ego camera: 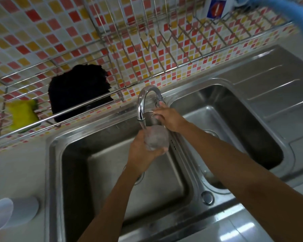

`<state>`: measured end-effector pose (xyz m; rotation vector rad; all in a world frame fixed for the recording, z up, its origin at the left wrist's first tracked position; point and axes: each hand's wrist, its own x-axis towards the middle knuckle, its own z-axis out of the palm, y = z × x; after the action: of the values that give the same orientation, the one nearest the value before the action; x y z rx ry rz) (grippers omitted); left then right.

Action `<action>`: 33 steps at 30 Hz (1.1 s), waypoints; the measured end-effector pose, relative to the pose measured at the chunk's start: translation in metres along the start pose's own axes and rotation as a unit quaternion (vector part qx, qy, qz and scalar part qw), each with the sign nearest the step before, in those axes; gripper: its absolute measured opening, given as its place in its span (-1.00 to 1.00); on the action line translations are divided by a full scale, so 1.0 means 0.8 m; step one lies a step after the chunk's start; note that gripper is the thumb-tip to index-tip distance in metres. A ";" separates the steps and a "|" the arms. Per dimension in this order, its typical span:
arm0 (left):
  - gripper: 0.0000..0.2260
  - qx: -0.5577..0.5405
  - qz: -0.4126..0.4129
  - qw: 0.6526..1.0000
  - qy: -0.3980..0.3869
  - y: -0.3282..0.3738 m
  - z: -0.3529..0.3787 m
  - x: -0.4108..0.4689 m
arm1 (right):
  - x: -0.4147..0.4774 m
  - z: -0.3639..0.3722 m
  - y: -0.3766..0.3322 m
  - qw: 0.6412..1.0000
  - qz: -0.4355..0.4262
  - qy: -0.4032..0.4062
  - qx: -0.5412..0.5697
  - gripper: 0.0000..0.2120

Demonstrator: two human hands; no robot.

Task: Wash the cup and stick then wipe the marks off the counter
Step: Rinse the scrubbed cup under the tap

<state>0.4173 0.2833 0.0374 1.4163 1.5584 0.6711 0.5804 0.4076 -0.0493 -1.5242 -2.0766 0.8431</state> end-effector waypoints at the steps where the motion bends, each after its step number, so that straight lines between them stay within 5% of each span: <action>1: -0.39 0.002 -0.004 1.000 -0.010 -0.003 0.001 -0.003 | -0.001 -0.001 -0.001 1.000 -0.001 0.004 0.004 -0.74; 6: -0.36 -0.017 -0.037 0.998 0.047 -0.010 -0.008 -0.005 | -0.003 0.001 -0.002 0.999 -0.019 0.022 0.025 -0.74; 19: -0.38 0.028 -0.009 1.000 -0.007 -0.012 0.012 -0.009 | 0.001 0.005 0.001 0.999 -0.010 0.024 0.020 -0.79; 25: -0.44 0.016 -0.006 0.998 0.066 -0.020 -0.002 -0.009 | -0.001 0.003 -0.003 1.000 0.000 0.018 0.011 -0.80; 33: -0.41 0.053 0.024 0.997 0.045 -0.014 -0.001 0.011 | 0.000 0.003 -0.007 0.999 0.020 0.011 0.024 -0.81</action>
<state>0.4118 0.2898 0.0261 1.5249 1.6547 0.6979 0.5749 0.4058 -0.0474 -1.5472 -2.0036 0.8805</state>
